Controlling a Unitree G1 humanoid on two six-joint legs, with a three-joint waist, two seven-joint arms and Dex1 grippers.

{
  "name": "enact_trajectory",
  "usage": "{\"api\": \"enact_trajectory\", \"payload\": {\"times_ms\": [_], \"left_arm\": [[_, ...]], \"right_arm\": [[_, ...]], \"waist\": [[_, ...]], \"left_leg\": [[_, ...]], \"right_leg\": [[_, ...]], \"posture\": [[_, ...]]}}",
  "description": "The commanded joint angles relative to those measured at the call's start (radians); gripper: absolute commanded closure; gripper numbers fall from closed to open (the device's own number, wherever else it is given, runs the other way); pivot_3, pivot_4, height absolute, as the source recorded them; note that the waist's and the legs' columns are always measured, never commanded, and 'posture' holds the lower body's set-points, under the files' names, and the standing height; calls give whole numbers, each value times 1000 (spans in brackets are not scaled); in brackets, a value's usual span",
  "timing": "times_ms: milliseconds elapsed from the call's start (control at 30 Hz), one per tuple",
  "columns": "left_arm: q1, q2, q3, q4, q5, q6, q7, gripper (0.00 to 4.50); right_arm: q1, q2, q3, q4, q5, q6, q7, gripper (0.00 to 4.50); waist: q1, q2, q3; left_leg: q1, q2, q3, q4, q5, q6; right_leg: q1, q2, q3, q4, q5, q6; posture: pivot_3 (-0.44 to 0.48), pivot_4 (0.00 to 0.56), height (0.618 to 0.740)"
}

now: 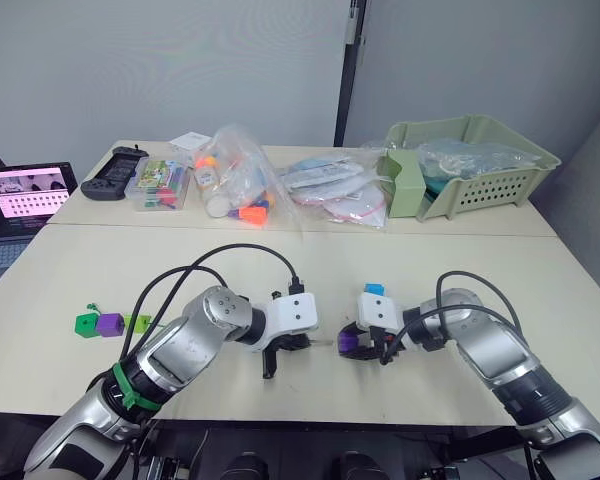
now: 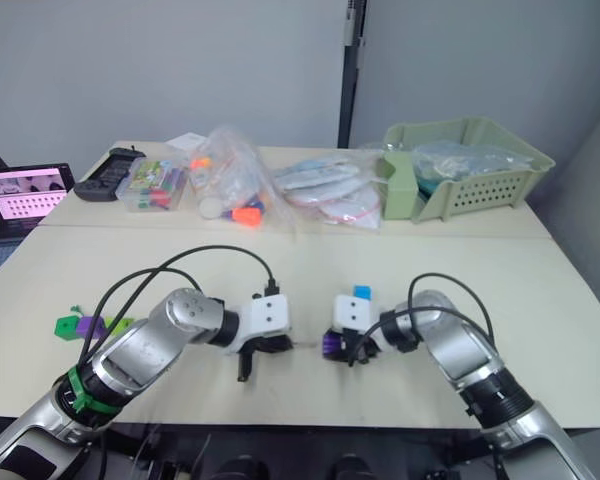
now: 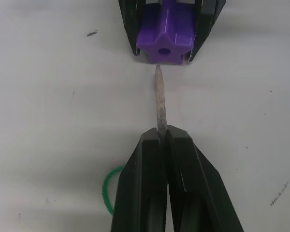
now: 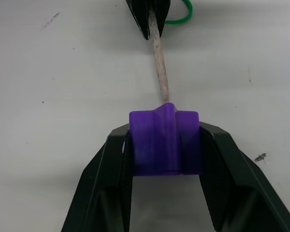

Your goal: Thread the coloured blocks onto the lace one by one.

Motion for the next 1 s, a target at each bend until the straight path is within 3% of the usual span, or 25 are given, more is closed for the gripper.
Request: {"api": "enact_trajectory", "payload": {"times_ms": [33,367,767,1000], "left_arm": [[-20,-3,-2,-22,6,2,4,4500],[-38,-34,-25,17,14,-21,13,4500],[-38,-144,-10,77,7,-88,30,4500],[-22,-81,12,62,6,-85,-5,4500]], "right_arm": [[5,13,-10,-31,6,20,-19,3126],[22,40,11,-90,7,68,-49,3126],[37,65,18,-149,15,131,-77,3127],[49,35,0,-126,4,125,-83,3127]], "waist": [[-2,0,0],[-5,0,0],[6,0,0],[3,0,0]], "left_leg": [[0,0,0,0,0,0],[1,0,0,0,0,0],[0,-1,0,2,0,0],[0,-1,0,2,0,0]], "right_leg": [[0,0,0,0,0,0],[0,0,0,1,0,0],[1,0,0,0,0,0],[1,0,0,1,0,0]], "posture": [[0,150,740],[0,150,740],[0,150,740],[0,150,740]]}}
